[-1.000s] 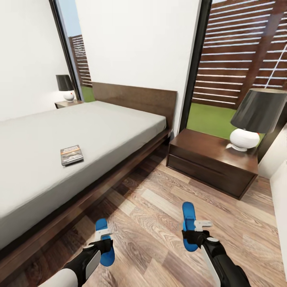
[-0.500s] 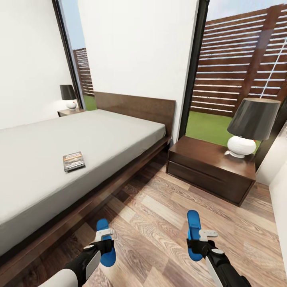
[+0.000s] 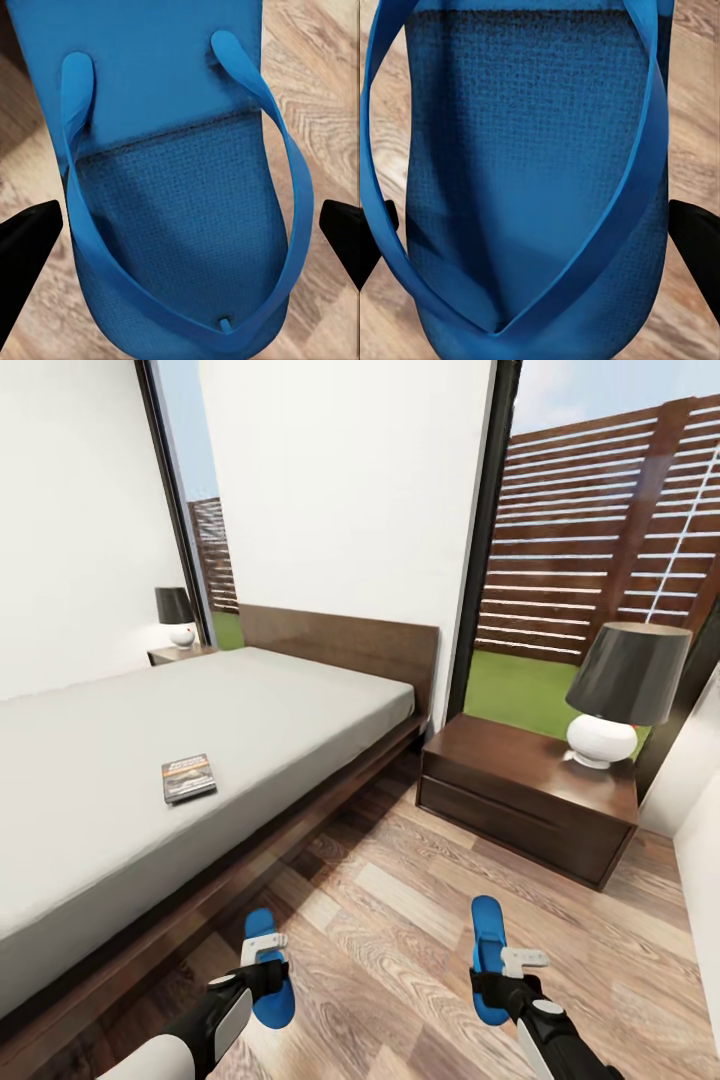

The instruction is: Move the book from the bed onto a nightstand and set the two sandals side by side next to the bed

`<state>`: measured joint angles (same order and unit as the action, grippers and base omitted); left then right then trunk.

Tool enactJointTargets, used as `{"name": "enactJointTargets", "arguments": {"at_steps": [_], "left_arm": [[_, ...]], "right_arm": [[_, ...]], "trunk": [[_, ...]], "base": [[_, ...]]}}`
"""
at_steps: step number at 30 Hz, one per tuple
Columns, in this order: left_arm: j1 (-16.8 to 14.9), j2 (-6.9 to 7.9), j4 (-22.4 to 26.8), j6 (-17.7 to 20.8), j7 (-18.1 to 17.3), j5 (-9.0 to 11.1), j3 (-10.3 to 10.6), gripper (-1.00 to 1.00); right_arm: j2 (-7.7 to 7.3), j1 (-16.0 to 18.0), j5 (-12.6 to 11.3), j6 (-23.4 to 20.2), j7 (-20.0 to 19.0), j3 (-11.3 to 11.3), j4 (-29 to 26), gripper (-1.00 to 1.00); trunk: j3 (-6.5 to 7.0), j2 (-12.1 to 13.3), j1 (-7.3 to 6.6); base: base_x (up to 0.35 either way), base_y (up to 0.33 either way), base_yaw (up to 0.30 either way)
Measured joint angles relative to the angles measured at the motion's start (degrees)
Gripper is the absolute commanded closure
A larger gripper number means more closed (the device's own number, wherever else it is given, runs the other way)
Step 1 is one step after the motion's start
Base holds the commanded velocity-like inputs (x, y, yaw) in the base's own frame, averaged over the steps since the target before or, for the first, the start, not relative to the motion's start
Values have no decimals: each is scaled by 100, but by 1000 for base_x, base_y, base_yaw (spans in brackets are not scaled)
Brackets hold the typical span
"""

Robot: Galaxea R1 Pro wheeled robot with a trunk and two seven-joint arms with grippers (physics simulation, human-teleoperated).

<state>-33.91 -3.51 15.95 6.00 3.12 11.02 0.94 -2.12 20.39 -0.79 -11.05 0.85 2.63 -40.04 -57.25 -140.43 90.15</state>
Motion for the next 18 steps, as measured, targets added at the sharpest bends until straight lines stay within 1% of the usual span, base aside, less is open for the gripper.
{"name": "enactJointTargets", "arguments": {"at_steps": [4,18], "left_arm": [[4,0,0,-1,-14,0,-3,100],[6,0,0,-11,-22,-6,0,100]], "right_arm": [[-4,0,1,85,1,1,73,100],[-6,0,10,178,-2,-2,296,100]], "trunk": [[72,160,-88],[323,722,-395]], "base": [[0,0,0],[0,0,0]]}}
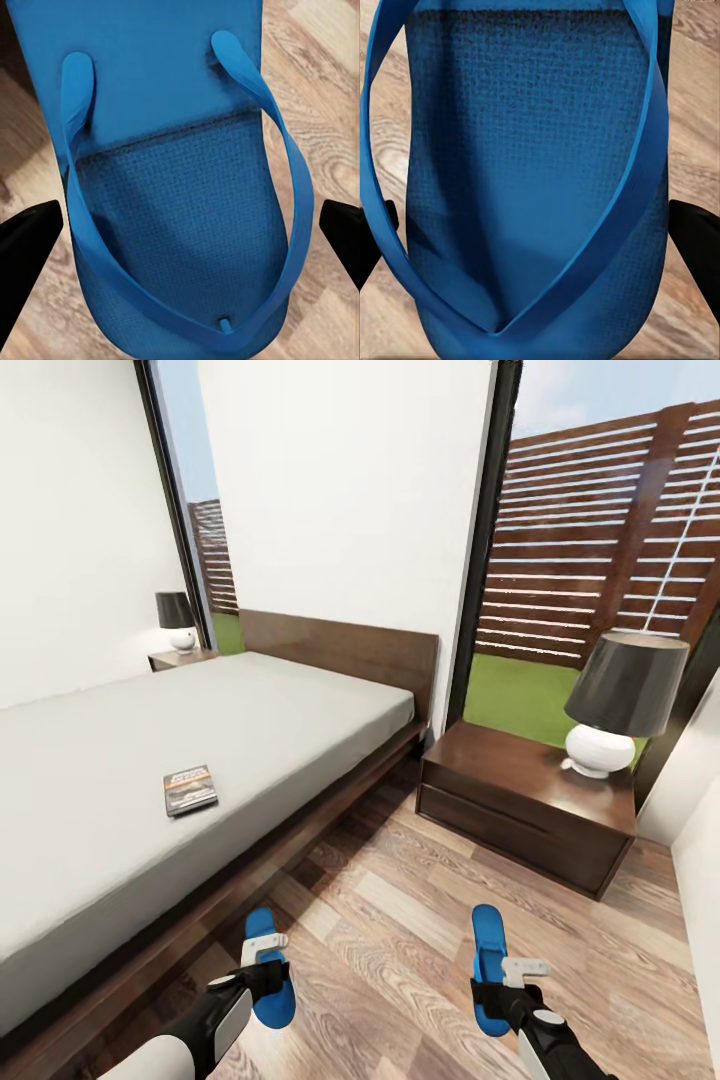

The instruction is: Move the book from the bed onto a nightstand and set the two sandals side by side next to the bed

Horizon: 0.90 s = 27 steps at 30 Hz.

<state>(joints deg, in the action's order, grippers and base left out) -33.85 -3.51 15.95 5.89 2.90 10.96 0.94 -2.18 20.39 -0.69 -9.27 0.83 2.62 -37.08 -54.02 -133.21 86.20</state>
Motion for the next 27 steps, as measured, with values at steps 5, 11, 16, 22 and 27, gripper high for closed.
{"name": "enactJointTargets", "arguments": {"at_steps": [5,11,16,22,27], "left_arm": [[0,0,0,-10,0,-9,10,100],[0,0,0,-13,-7,-17,32,100],[0,4,1,-6,-93,-26,39,100],[1,11,3,4,-263,-44,52,100],[1,24,4,10,-475,-50,56,100]], "right_arm": [[12,0,14,24,-1,-18,100,100],[25,0,44,41,-3,-52,271,100],[20,0,71,46,-8,-71,320,100],[30,0,238,48,-9,-85,338,100],[43,0,397,53,-11,-91,342,100]], "trunk": [[90,201,-110],[197,441,-242],[287,642,-351],[395,882,-483],[485,1083,-593]], "base": [[0,0,0],[0,0,0],[0,0,0],[0,0,0],[0,0,0]]}}
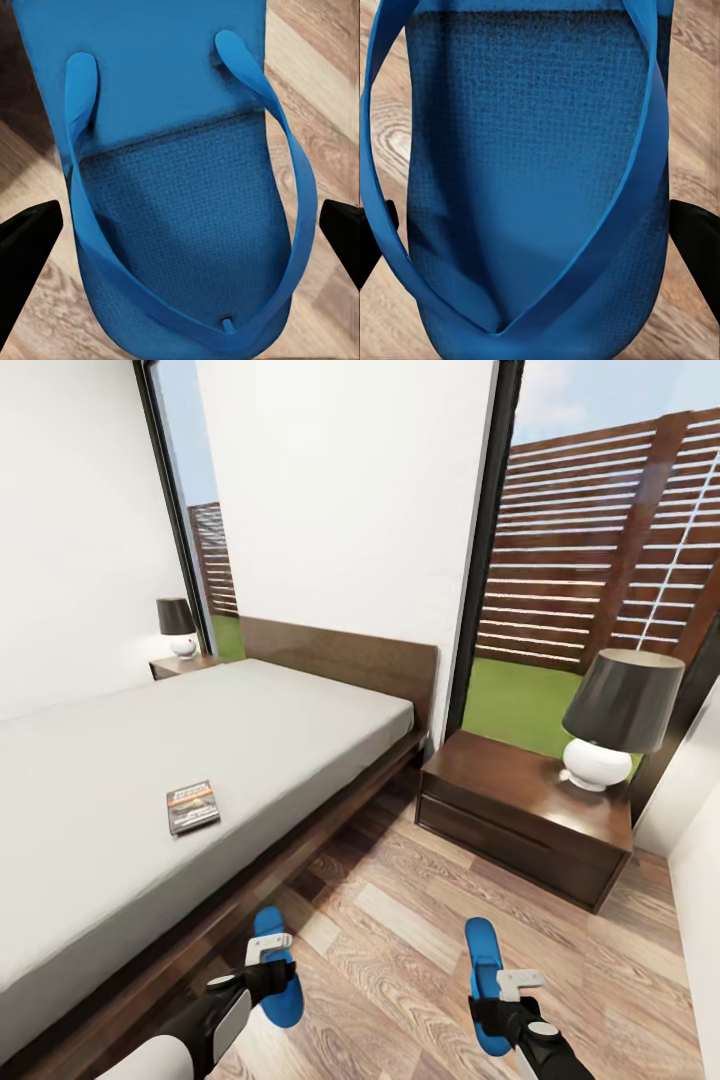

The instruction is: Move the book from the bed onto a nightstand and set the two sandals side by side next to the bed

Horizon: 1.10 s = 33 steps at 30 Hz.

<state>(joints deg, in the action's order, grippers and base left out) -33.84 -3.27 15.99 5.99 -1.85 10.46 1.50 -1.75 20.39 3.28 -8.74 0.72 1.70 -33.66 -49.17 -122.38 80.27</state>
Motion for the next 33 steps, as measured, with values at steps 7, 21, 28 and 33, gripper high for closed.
{"name": "enactJointTargets", "arguments": {"at_steps": [7,21,28,33], "left_arm": [[0,138,-2,120,-507,0,-5,100],[0,208,-2,210,-670,5,-7,100],[0,211,-1,205,-673,9,-7,100],[0,211,0,201,-673,7,-7,100]], "right_arm": [[-4,0,85,83,-48,-3,9,100],[-29,0,88,134,-587,-8,12,100],[-30,0,93,127,-869,-11,12,100],[-29,0,93,125,-903,-11,12,100]], "trunk": [[126,281,-154],[377,842,-461],[503,1123,-615],[592,1324,-725]], "base": [[0,0,0],[0,0,0],[0,0,0],[0,0,0]]}}
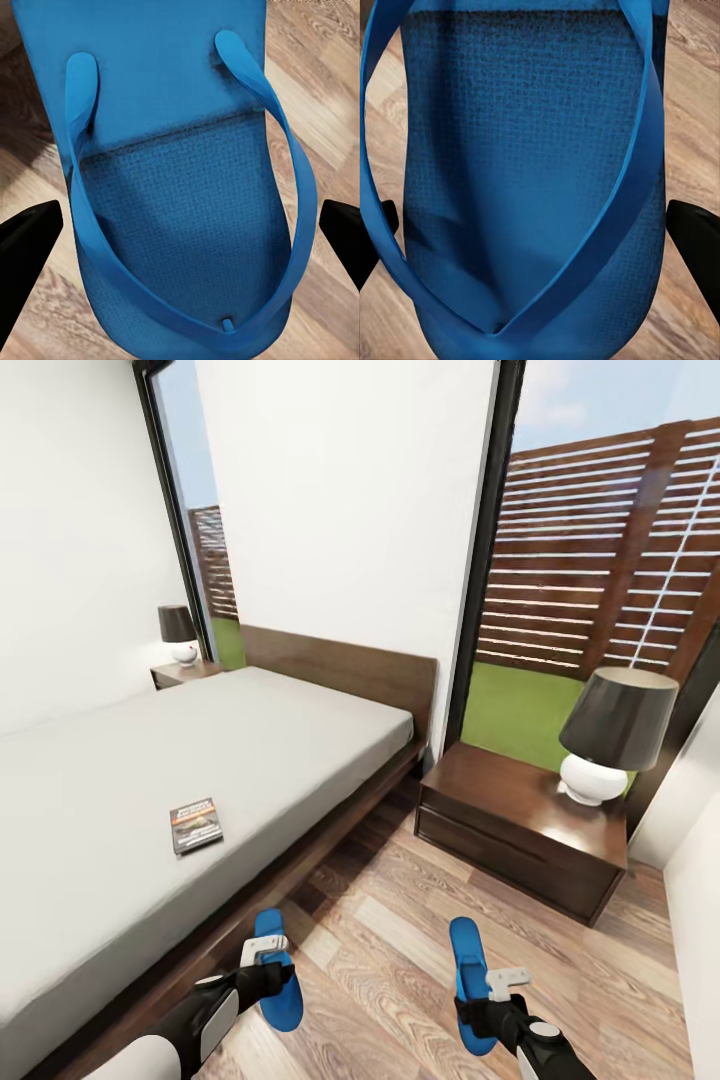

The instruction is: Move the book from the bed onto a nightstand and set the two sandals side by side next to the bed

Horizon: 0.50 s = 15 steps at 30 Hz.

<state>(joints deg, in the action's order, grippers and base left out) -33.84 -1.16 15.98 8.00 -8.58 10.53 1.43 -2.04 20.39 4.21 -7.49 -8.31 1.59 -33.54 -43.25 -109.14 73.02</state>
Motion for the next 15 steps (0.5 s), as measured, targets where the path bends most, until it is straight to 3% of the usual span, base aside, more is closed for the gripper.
{"name": "enactJointTargets", "arguments": {"at_steps": [15], "left_arm": [[0,0,0,-15,0,-2,0,100]], "right_arm": [[6,0,0,-10,-23,0,0,100]], "trunk": [[269,602,-330]], "base": [[0,0,0]]}}
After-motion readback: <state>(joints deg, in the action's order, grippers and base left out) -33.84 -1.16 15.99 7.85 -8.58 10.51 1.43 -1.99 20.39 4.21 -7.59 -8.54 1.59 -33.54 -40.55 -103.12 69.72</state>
